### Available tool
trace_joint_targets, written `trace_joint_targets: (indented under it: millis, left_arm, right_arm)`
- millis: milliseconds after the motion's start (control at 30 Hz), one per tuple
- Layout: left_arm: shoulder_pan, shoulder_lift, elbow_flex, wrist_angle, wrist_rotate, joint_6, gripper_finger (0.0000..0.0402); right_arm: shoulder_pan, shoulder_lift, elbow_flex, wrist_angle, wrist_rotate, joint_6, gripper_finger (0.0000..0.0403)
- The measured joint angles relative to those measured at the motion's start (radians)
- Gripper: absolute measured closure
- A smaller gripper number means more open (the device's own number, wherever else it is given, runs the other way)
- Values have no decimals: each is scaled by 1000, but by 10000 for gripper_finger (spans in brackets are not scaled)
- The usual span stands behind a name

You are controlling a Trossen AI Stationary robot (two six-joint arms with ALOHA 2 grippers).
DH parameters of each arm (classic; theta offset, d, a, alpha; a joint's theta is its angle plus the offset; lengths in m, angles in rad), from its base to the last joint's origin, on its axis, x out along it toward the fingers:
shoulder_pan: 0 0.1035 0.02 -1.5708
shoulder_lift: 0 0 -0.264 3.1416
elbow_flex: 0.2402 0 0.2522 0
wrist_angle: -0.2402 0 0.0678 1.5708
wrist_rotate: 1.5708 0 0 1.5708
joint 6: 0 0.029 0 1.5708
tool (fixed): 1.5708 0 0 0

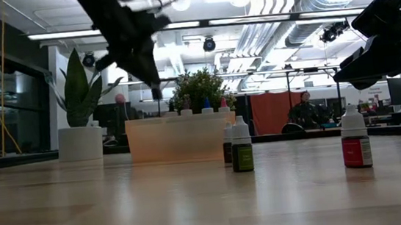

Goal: Pick & Place food coloring
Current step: Put the left small red food coloring bottle into the orange bin

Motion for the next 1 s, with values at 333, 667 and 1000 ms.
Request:
trace_joint_targets:
  millis: [333, 667, 1000]
  left_arm:
    - [3, 140, -11, 87, 40, -8, 369]
    - [35, 221, -9, 145, 45, -10, 369]
    - [39, 243, -10, 139, 48, -13, 365]
  right_arm:
    - [0, 0, 0, 0, 0, 0, 402]
    - [0, 1, 0, -2, 0, 0, 402]
    - [0, 0, 0, -3, 0, 0, 402]
